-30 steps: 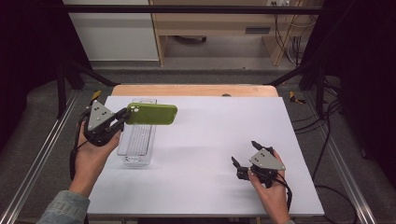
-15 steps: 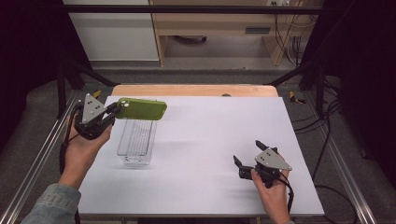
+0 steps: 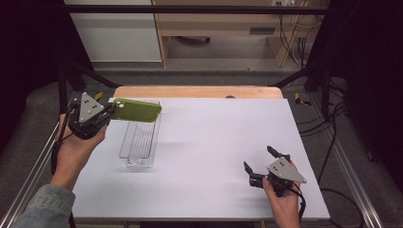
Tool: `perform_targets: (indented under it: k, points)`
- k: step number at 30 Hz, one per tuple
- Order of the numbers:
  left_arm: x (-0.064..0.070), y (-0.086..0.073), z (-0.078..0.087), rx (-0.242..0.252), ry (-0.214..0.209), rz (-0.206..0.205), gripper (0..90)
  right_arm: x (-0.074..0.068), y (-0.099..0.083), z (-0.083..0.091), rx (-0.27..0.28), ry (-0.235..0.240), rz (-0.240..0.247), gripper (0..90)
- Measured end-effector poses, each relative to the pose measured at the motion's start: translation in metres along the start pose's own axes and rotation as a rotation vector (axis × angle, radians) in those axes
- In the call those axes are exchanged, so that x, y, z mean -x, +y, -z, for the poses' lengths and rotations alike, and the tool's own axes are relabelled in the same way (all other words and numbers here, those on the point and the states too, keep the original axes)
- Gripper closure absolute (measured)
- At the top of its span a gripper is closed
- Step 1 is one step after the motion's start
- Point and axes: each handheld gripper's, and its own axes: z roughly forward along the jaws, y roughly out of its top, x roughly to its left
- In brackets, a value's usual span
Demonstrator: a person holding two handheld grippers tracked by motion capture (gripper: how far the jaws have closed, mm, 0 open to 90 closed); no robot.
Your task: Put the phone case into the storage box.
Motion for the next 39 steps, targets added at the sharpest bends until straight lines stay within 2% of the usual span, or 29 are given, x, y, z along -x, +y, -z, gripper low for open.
perform_targets:
  k: [2,4,14,19,24,28,39]
  points:
    - [-0.002,0.002,0.001,0.002,0.003,-0.001,81.2,0.005,-0.002,0.008,0.027,0.0,-0.031,6.5]
    - [-0.004,0.004,-0.001,-0.008,0.007,-0.012,81.1,0.008,-0.003,0.01,0.043,0.007,-0.036,6.2]
    - [-0.007,0.009,-0.006,-0.047,0.015,-0.059,81.1,0.01,-0.006,0.015,0.058,0.026,-0.025,4.8]
    - [-0.007,0.011,-0.008,-0.06,0.024,-0.09,81.1,0.012,-0.009,0.014,0.071,0.026,-0.041,4.4]
    - [-0.006,0.013,-0.01,-0.062,0.026,-0.103,81.1,0.012,-0.011,0.012,0.08,0.029,-0.064,4.4]
    - [-0.005,0.014,-0.013,-0.076,0.027,-0.137,81.1,0.011,-0.012,0.011,0.082,0.041,-0.066,4.3]
    - [-0.007,0.014,-0.016,-0.092,0.034,-0.16,81.1,0.007,-0.013,0.009,0.087,0.071,-0.072,3.9]
